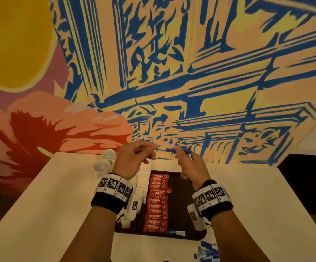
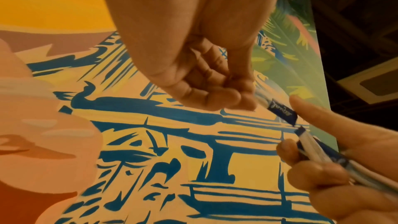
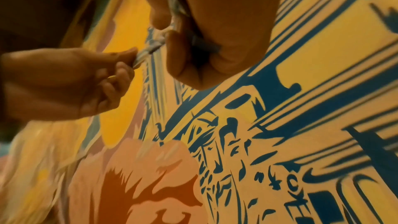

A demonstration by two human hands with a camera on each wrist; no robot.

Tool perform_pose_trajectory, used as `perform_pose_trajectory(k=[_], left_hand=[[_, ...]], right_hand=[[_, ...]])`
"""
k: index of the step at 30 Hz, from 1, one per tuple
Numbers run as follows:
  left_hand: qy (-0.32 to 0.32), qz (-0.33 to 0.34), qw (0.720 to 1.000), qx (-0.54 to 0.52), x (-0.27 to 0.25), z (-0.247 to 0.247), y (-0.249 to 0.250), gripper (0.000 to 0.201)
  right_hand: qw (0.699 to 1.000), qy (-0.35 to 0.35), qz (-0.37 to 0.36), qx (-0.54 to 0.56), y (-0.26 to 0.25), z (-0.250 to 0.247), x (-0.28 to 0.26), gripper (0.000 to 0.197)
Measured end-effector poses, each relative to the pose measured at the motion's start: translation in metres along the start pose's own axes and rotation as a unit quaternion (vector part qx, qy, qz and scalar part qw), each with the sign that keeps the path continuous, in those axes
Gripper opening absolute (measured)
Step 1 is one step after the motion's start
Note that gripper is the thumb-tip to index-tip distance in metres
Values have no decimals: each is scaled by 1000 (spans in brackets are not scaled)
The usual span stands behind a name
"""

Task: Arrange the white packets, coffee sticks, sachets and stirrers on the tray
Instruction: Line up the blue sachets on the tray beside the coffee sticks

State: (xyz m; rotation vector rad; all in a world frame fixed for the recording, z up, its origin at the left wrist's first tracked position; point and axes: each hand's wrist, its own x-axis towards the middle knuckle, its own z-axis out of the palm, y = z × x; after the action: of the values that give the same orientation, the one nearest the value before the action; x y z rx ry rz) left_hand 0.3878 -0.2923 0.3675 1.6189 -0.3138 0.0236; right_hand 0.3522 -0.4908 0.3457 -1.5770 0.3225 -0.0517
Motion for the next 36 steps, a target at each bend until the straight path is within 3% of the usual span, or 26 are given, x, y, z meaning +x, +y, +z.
perform_pose_trajectory(k=[2,5,9,11,16,20,22,27,30,36], left_hand=[[-2,4,999,-37,-1,-9,0,11],[-2,16,998,-53,0,-18,2,16],[-28,27,998,-52,0,-27,5,30],[-35,23,998,-52,-1,-32,4,27],[-4,57,997,-43,-7,-43,0,15],[-32,65,997,-8,-9,-50,-9,22],[-63,66,996,12,-10,-56,-10,22],[-97,24,994,-36,-10,-54,-7,14],[-87,1,994,-73,-9,-38,-9,19],[-122,-5,992,-37,-13,-12,-22,23]], right_hand=[[998,25,13,53,-2,2,-1,59],[996,-20,-1,91,-11,11,-7,57],[995,-17,-37,94,-23,27,-13,20],[995,-8,-49,86,-25,31,-15,9],[994,-8,-21,110,-22,39,-19,24],[994,-3,-31,103,-18,44,-22,5],[994,13,-59,91,-15,45,-21,6],[991,27,-119,52,-14,48,-23,20],[990,21,-101,95,-11,50,-23,27],[996,38,-75,29,-3,39,-24,9]])
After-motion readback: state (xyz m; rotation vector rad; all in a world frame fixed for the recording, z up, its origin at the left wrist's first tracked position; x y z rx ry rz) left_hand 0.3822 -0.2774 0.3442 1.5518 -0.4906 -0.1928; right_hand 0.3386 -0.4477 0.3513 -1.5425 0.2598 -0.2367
